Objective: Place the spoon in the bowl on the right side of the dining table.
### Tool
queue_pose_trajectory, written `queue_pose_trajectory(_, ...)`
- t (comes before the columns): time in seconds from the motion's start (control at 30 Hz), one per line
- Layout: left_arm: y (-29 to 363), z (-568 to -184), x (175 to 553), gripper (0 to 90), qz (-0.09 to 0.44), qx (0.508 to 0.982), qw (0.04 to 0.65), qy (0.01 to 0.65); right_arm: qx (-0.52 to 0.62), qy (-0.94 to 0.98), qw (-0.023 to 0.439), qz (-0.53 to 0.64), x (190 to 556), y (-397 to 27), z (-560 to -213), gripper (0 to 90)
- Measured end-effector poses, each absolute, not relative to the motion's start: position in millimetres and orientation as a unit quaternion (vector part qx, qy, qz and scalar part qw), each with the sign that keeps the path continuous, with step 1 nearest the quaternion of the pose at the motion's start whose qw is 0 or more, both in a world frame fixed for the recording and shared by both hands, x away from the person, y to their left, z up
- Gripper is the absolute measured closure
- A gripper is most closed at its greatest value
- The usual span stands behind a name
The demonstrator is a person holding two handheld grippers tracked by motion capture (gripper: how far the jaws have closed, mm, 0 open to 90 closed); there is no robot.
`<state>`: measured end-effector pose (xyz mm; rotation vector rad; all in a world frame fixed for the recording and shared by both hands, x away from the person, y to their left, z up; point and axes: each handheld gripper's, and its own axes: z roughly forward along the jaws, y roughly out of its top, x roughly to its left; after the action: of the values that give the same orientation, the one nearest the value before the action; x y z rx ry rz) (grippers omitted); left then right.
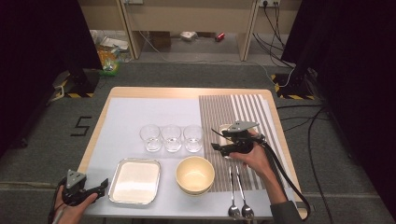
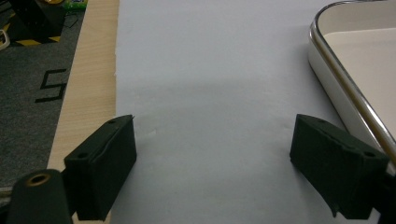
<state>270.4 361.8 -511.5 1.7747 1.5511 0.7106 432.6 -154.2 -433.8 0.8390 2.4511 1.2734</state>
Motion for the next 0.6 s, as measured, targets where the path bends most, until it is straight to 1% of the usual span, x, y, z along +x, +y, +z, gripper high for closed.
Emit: queue_pose_trajectory(0.6, 361.9, -511.5, 270.4, 13.4, 0.272, 0.68, 0.333, 0.594, 0.276, 0.848, 0.126, 0.434, 427.6, -151.8, -433.5, 28.8)
